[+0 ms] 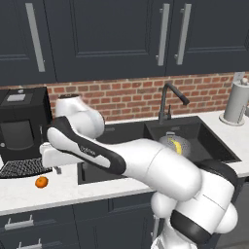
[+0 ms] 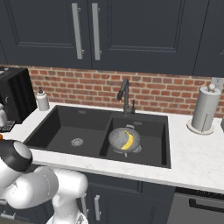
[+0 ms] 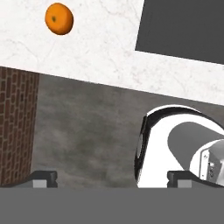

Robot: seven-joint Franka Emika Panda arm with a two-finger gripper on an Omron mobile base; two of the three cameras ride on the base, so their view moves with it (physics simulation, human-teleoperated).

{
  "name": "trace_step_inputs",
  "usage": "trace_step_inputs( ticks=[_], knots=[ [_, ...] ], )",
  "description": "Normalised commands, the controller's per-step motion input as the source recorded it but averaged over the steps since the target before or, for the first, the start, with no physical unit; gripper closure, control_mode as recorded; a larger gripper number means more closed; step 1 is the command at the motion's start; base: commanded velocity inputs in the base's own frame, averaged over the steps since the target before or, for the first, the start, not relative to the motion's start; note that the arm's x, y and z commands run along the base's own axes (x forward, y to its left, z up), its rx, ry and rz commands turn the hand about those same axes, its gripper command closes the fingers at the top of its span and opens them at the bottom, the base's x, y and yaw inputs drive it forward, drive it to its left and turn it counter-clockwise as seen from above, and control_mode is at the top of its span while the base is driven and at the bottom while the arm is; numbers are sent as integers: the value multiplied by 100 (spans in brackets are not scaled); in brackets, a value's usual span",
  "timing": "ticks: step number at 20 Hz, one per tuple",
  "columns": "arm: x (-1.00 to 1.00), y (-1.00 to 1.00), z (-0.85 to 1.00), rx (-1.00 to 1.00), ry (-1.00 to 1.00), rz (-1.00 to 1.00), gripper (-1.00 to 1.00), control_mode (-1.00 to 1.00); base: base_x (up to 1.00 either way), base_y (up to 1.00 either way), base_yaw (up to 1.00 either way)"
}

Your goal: Put the colander in the sink, put the tangerine, banana in the colander, and turn on the sink faucet and pour water over the colander.

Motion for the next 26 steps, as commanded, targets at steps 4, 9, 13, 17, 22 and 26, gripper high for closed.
trace_step_inputs(
  ticks=[4,9,13,17,22,26],
  knots=[
    [35,5,-32,0,-4,0,-100,-100,0,0,0],
    [32,25,-51,-4,-9,0,-100,-100,0,0,0],
    [41,51,-41,-4,-5,0,-100,-100,0,0,0],
    [47,51,-15,-1,-1,0,-100,-100,0,0,0],
    [42,47,-11,0,0,0,-100,-100,0,0,0],
    [31,44,-23,0,0,0,-100,-100,0,0,0]
  ],
)
